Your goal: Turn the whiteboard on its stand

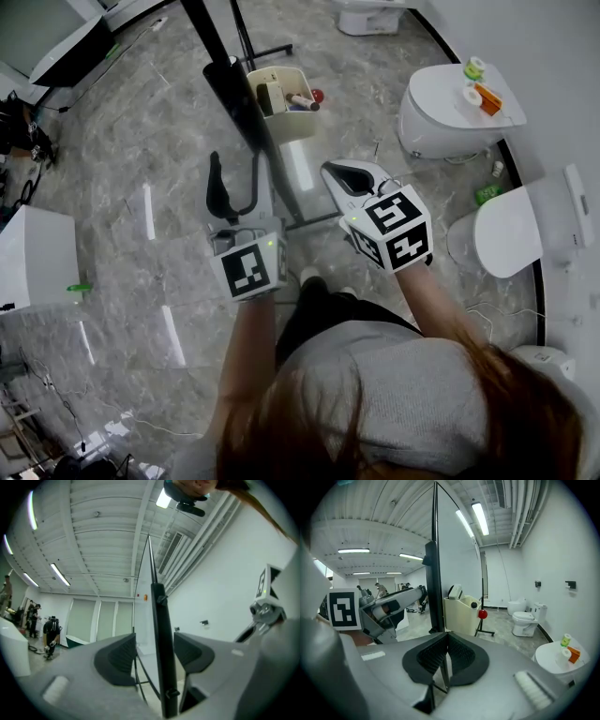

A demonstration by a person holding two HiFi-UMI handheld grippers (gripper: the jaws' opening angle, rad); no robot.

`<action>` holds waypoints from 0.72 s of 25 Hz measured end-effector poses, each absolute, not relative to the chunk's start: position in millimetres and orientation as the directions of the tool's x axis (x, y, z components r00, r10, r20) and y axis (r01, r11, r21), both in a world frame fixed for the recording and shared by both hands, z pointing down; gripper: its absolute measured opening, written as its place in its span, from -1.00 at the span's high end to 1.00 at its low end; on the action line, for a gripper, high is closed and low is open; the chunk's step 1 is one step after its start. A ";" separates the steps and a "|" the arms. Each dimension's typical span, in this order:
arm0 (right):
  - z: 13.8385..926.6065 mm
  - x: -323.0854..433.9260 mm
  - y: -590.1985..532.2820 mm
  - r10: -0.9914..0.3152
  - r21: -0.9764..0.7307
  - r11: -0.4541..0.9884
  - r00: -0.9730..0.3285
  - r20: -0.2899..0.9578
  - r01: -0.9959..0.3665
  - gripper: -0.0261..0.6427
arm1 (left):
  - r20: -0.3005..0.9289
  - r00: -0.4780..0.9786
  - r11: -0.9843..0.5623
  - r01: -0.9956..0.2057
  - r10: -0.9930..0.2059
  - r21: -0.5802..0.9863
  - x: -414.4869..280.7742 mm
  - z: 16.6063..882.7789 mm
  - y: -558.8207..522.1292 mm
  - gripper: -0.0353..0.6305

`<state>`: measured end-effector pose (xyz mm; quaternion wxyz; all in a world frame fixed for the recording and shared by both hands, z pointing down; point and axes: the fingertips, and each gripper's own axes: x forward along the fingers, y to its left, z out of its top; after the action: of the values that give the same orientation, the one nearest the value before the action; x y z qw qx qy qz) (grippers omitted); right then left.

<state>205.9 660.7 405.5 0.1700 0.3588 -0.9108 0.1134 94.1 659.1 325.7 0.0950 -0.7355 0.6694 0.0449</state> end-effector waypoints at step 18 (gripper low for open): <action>378.4 216.3 739.1 -0.570 -0.094 0.795 -0.791 0.224 -0.599 0.91 | -0.105 0.104 -0.104 -0.995 -0.989 -0.008 160.4 346.9 769.4 0.91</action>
<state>216.3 739.1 378.4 0.0924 0.3099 -0.9429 0.0800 160.4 769.4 346.9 0.0381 -0.7419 0.6684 0.0365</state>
